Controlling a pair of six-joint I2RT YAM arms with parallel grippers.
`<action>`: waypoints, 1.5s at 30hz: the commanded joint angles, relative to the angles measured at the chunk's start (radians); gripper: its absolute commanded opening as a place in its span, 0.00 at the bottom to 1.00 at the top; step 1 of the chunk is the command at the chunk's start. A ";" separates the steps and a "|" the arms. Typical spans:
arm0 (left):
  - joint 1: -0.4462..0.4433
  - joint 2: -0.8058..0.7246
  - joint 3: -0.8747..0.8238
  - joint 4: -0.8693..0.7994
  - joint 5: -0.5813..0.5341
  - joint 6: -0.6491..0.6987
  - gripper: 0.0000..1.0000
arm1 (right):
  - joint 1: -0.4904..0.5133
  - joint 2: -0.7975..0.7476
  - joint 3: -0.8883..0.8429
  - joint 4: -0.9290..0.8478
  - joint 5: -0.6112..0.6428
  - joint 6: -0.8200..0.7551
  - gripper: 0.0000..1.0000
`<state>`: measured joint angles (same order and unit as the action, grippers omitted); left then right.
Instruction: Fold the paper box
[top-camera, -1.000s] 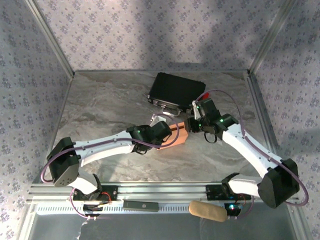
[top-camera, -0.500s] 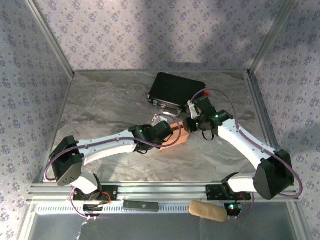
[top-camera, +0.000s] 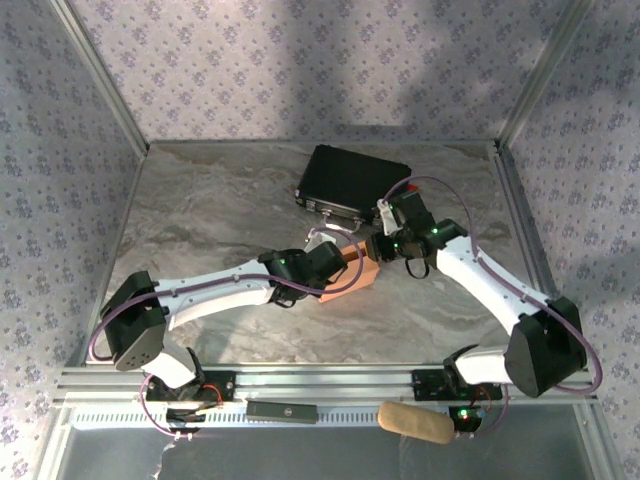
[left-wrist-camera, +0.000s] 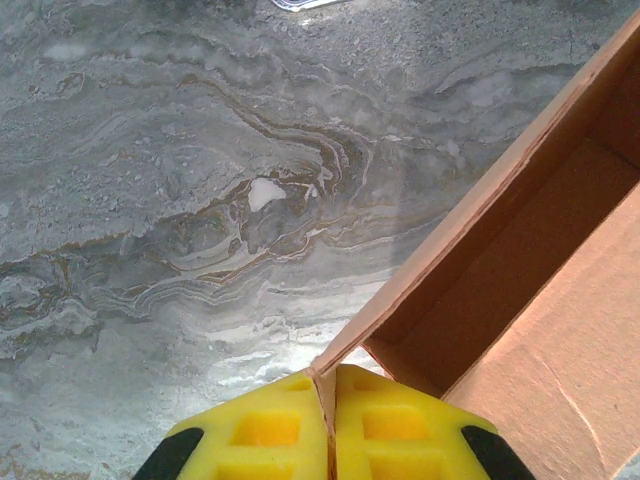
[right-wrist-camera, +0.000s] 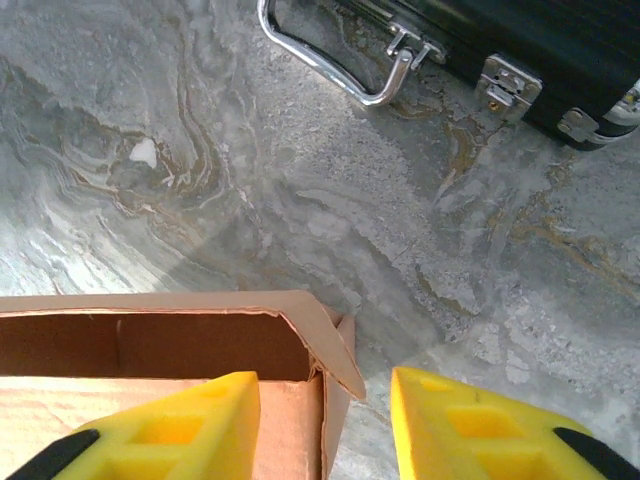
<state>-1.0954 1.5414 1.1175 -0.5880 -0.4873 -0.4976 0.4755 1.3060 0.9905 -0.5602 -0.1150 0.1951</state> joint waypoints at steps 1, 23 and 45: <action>-0.006 0.011 0.028 -0.025 -0.012 0.014 0.08 | 0.011 -0.080 -0.060 0.014 0.024 0.069 0.44; -0.033 0.015 0.032 -0.025 -0.034 0.032 0.07 | 0.032 -0.354 -0.257 0.019 0.129 0.526 0.29; -0.096 -0.019 0.012 0.084 -0.015 0.202 0.07 | 0.285 -0.187 -0.377 0.407 0.088 0.811 0.10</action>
<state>-1.1816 1.5562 1.1213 -0.5503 -0.5148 -0.3542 0.7635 1.1103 0.5808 -0.2008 -0.0223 1.0164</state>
